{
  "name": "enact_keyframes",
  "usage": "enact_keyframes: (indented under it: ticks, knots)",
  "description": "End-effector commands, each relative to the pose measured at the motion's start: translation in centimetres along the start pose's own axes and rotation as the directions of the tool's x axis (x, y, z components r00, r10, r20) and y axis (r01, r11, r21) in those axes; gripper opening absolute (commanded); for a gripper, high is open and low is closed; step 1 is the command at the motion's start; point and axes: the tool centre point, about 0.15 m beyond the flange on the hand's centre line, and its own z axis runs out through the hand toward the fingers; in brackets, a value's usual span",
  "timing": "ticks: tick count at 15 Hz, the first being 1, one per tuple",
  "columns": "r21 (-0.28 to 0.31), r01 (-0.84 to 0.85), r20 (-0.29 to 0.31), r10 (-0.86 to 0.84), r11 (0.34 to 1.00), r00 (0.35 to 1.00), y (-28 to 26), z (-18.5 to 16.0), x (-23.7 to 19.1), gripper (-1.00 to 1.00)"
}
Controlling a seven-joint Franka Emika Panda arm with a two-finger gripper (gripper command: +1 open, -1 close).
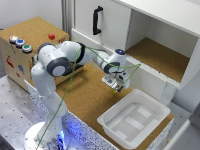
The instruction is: Place the yellow object on the table
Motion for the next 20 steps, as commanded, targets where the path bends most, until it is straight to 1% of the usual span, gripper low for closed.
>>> enact_keyframes:
  ticks: [1,2,5,7,8,9,10,13,15,16,18,20]
  knots:
    - [0.06,0.014,0.071,-0.019,0.998,0.997,-0.4,1.2,4.3,1.0]
    - [0.064,0.018,0.076,-0.022,0.998,0.997,-0.6,1.2,4.0,1.0]
    - [0.048,0.036,0.099,-0.041,0.998,0.994,-1.3,0.8,1.7,1.0]
    - [0.029,0.037,0.097,-0.039,0.999,0.994,-1.3,-0.1,-0.1,1.0]
    - [0.028,0.032,0.078,-0.034,0.999,0.996,-1.3,-0.9,-0.6,1.0]
    - [0.026,0.033,0.048,-0.034,0.999,0.998,-1.5,-2.0,-1.0,1.0]
    - [0.036,0.033,0.009,-0.034,0.999,0.999,-2.0,-3.5,-1.4,1.0]
    - [0.018,0.175,-0.081,-0.173,0.984,0.982,-7.0,-8.2,-1.4,1.0]
    - [0.014,0.208,-0.126,-0.205,0.978,0.971,-10.0,-11.3,-1.8,1.0]
    - [0.025,0.21,-0.147,-0.205,0.977,0.968,-10.7,-12.5,-2.0,1.0]
    - [0.043,0.235,-0.211,-0.222,0.971,0.952,-13.5,-16.2,-2.6,1.0]
    - [0.069,0.286,-0.245,-0.262,0.956,0.933,-16.2,-19.3,-3.2,1.0]
